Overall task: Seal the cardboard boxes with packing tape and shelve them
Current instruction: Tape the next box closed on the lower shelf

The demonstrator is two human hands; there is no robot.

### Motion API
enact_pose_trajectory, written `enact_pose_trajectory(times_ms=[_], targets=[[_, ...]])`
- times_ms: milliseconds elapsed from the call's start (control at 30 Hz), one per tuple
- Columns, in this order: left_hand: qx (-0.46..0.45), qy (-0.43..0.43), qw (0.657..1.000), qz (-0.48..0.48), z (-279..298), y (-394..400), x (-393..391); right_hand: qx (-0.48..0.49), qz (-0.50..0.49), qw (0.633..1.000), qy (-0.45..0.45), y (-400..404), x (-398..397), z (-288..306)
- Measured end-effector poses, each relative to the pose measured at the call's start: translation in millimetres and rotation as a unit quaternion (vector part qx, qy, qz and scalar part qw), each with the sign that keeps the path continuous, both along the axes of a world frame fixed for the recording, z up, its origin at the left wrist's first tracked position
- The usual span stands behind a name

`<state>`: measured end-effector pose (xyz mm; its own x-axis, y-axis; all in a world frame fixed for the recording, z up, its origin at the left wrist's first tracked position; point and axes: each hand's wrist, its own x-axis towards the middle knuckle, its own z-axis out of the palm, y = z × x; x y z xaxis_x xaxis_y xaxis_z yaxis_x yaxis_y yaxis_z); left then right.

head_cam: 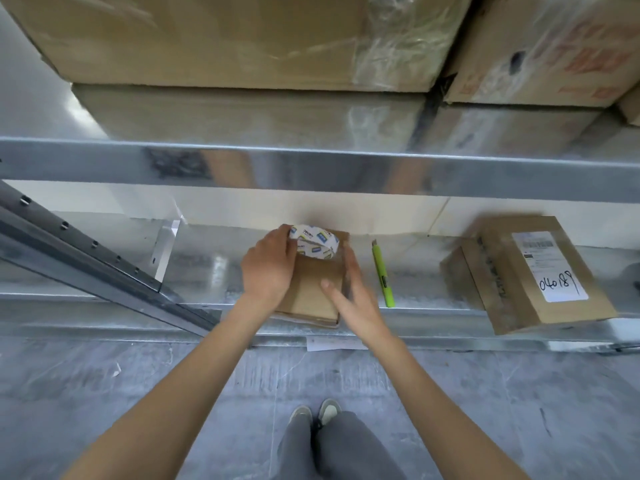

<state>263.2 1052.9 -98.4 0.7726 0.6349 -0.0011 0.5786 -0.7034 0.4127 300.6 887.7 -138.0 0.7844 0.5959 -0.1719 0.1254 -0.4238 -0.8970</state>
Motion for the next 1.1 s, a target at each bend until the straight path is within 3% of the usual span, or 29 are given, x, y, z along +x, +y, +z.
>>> enact_pose_trajectory(times_ms=[167, 267, 333, 400, 533, 667, 800, 1100], targets=[[-0.054, 0.024, 0.995, -0.076, 0, -1, 3, -0.162, 0.005, 0.974, -0.16, 9, 0, -15], [0.05, 0.118, 0.981, -0.148, 22, -12, 8, -0.183, 0.017, 0.956, -0.229, 8, 4, -14], [0.138, 0.131, 0.963, -0.193, 42, -22, 17, -0.207, 0.035, 0.947, -0.243, 8, 4, -13], [0.16, 0.147, 0.949, -0.227, 56, -33, 33, -0.224, 0.044, 0.94, -0.252, 8, 2, -13], [0.141, 0.222, 0.93, -0.257, 63, -41, 61, -0.244, 0.048, 0.935, -0.253, 9, 3, -10], [0.087, 0.258, 0.931, -0.242, 61, -25, 73, -0.266, 0.05, 0.93, -0.249, 9, 5, -8], [0.099, 0.277, 0.922, -0.253, 59, -8, 69, -0.271, 0.048, 0.93, -0.244, 9, 4, -10], [-0.104, 0.349, 0.914, -0.18, 48, 12, 76, -0.238, 0.04, 0.942, -0.231, 9, 3, -14]])
